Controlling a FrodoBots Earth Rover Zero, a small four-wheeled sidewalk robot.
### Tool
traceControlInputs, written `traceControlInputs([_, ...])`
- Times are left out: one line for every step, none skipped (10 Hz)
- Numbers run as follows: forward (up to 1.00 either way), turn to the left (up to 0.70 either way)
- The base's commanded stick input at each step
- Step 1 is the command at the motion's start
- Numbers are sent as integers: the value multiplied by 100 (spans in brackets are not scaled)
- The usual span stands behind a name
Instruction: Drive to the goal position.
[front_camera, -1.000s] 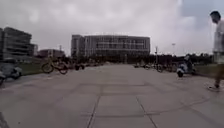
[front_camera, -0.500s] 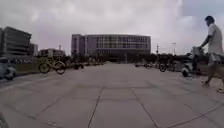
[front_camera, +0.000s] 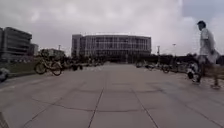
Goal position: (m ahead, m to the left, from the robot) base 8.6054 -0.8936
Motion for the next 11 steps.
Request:
traceControlInputs([70,0])
traceControlInputs([70,0])
traceControlInputs([70,0])
traceControlInputs([70,0])
traceControlInputs([70,0])
traceControlInputs([70,0])
traceControlInputs([70,0])
traceControlInputs([70,0])
traceControlInputs([70,0])
traceControlInputs([70,0])
traceControlInputs([70,0])
